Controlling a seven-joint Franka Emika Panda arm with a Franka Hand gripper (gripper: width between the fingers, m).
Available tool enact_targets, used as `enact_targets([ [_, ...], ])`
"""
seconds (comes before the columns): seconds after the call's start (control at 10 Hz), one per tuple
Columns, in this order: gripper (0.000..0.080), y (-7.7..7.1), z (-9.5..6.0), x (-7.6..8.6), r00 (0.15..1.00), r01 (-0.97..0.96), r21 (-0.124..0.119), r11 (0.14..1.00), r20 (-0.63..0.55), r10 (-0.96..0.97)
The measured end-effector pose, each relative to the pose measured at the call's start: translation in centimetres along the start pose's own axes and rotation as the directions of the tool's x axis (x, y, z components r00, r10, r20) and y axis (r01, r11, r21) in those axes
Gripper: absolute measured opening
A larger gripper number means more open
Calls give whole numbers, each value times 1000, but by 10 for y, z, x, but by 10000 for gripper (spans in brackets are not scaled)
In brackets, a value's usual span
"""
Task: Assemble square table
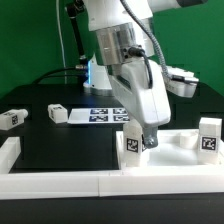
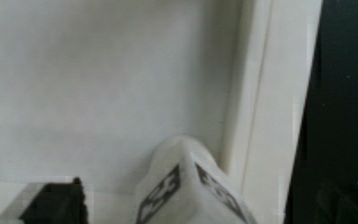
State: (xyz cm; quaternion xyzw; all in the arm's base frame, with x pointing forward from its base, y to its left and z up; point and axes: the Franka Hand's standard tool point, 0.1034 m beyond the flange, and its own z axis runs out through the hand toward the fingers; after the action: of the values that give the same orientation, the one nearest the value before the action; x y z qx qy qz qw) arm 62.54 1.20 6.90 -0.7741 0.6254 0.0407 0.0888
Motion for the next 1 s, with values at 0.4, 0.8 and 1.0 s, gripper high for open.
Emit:
enact_targets([
  [0.4,649,0,3,2,874,482,-92,871,-19,-486],
  [0.8,286,1,4,2,925,376,-89,922,-26,-379],
  [1.0,286,1,4,2,954,293,-85,952,-34,-297],
])
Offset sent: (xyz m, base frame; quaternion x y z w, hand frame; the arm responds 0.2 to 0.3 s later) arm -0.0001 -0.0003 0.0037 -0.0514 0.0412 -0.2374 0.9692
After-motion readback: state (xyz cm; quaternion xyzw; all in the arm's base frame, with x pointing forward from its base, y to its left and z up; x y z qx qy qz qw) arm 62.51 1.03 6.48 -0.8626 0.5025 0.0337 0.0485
